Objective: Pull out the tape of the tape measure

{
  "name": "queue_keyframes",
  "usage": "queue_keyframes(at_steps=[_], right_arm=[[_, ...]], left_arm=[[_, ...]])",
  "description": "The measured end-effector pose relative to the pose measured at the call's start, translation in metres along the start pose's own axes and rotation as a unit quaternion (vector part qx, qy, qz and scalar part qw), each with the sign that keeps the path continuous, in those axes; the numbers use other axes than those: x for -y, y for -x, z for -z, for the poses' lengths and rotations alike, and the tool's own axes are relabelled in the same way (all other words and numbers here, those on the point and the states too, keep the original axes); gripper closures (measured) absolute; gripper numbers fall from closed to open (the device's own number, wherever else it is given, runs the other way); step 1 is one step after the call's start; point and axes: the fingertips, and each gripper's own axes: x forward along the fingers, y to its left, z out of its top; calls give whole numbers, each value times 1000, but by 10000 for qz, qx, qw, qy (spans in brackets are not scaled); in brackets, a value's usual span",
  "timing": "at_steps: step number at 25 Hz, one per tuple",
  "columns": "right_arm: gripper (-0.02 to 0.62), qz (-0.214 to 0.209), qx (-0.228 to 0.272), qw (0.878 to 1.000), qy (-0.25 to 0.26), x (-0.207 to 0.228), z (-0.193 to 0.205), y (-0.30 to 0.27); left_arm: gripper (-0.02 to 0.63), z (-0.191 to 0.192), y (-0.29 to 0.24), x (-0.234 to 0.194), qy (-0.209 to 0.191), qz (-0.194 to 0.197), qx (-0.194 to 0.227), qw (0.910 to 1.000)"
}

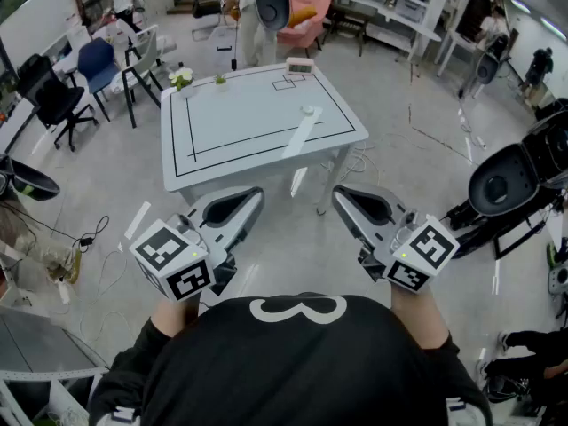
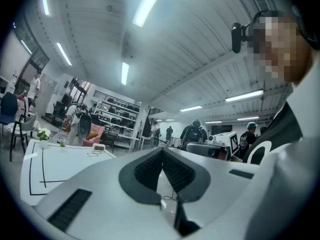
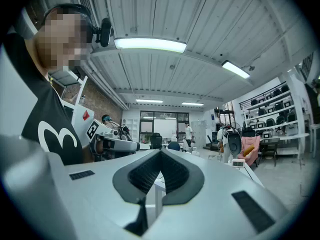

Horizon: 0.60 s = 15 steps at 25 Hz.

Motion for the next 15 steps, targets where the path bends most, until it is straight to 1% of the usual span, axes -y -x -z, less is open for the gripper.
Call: queue_keyframes(at_steps=[5,8,12,13,15], right_arm=[[586,124,-9,9999,-108,7,6,7],[586,396,-72,9988,-265,24,16,12],[586,776,-88,9963,-361,42,30,15],[586,844,-72,9957,-387,44,33,16],[577,951,-57,9947,-395,53,36,15]], left_arm=[[603,7,0,-2,7,-47,-77,10000],[603,9,-3,-7,58,-154,-63,9998],[597,16,-4,-15,115,-294,-169,9994],[582,18,-3,-17,122,-300,-182,9993],[510,19,-4,-21,146,-308,-204,9992]])
